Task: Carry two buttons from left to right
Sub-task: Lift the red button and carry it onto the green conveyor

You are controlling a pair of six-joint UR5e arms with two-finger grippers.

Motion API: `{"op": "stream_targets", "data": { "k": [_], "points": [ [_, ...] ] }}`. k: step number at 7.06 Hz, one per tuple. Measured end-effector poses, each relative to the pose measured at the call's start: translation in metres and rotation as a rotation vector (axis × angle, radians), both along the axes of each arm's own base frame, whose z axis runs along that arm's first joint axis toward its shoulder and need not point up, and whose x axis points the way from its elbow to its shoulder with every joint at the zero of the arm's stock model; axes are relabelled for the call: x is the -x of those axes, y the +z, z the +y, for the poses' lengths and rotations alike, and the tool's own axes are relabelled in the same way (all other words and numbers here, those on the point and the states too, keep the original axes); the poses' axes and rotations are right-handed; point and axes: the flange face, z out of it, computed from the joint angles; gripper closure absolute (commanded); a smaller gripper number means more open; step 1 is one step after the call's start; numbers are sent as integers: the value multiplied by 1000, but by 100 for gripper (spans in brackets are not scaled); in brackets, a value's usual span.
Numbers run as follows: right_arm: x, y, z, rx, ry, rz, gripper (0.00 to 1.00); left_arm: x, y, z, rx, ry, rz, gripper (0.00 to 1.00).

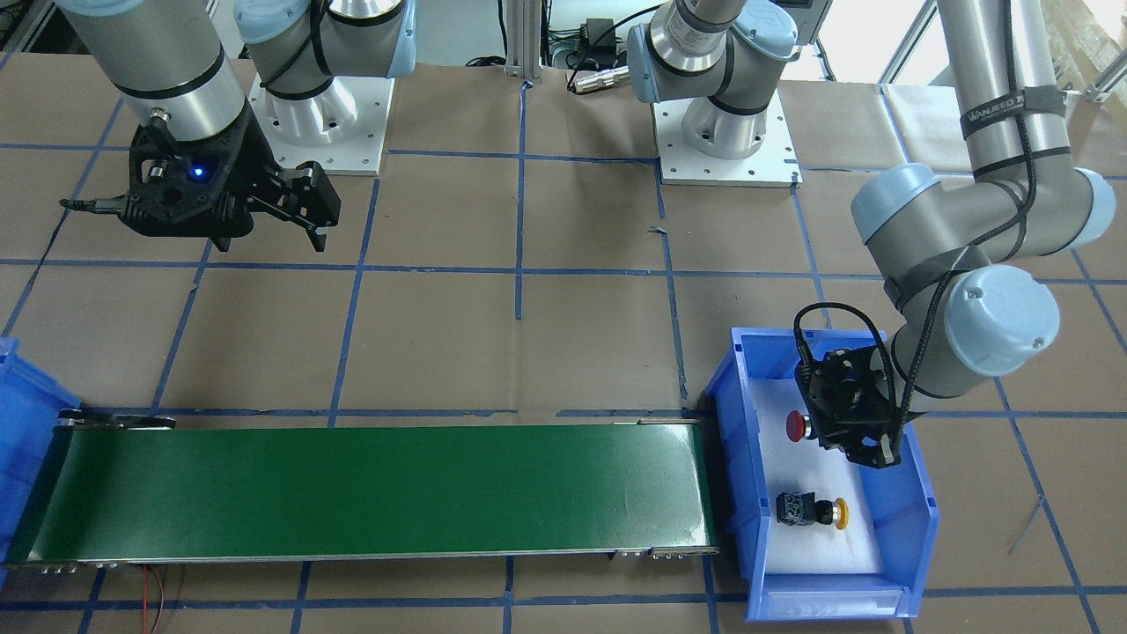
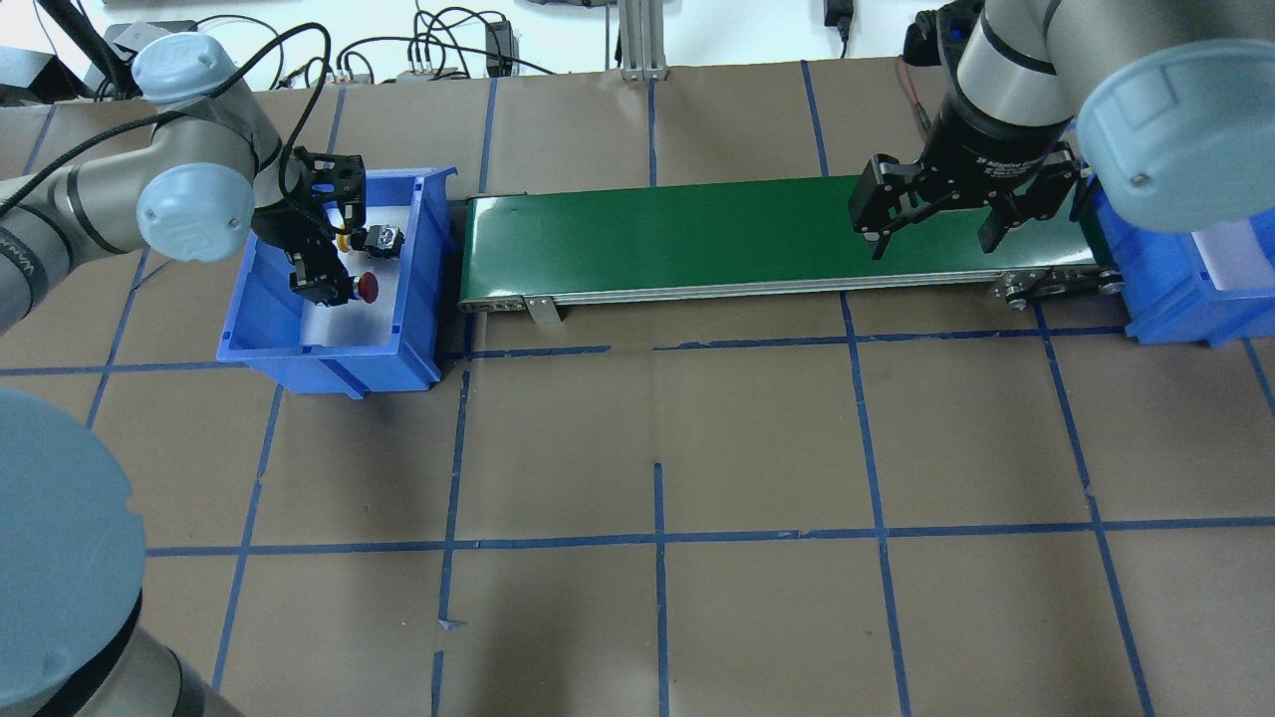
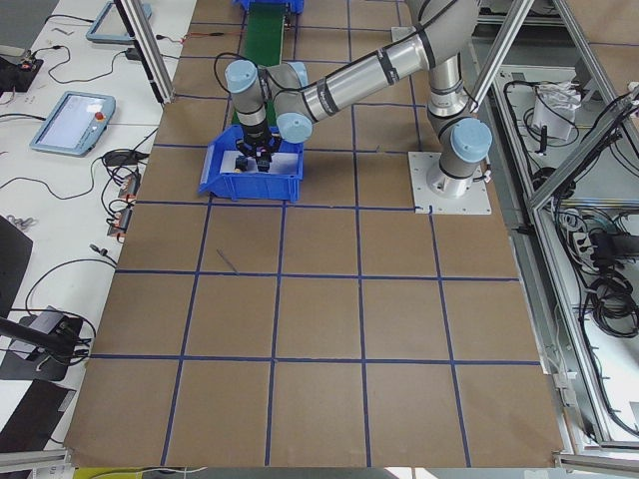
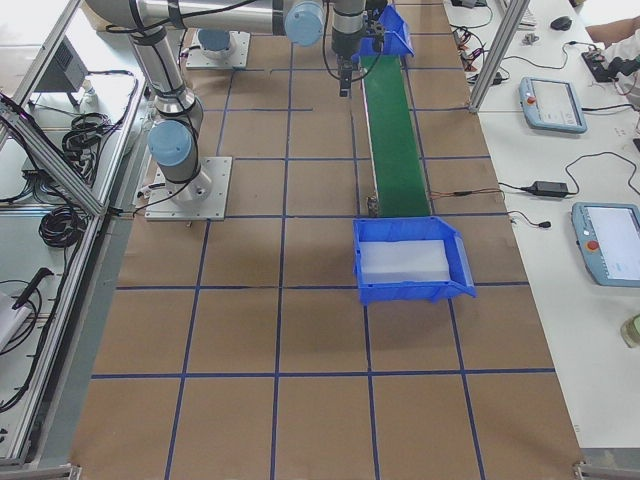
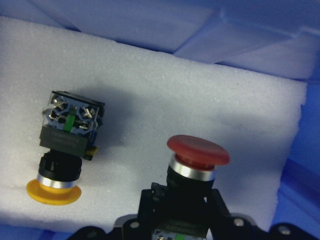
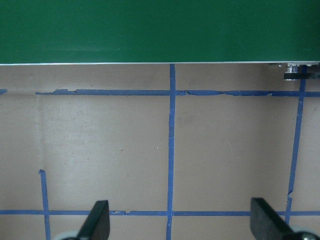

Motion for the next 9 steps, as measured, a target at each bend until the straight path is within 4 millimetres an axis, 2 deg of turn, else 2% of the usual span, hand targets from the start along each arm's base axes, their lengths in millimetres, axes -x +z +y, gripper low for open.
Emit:
{"op": "stream_targets", "data": {
  "k": [2,4,6,7,9],
  "points": [
    [0,0,0,0,0,1,0,5,52,-1,61,100,-12,89],
    [0,1,0,1,0,1,0,28,92,7,110,287,-15,89],
    [0,0,0,1,0,0,0,76,92,7,128,552,-14,89],
    [0,0,0,0,0,0,0,103,84,2,147,732,-9,89],
    [0,0,0,0,0,-1,0,143,61,-16,199,977,-8,89]
  ]
}}
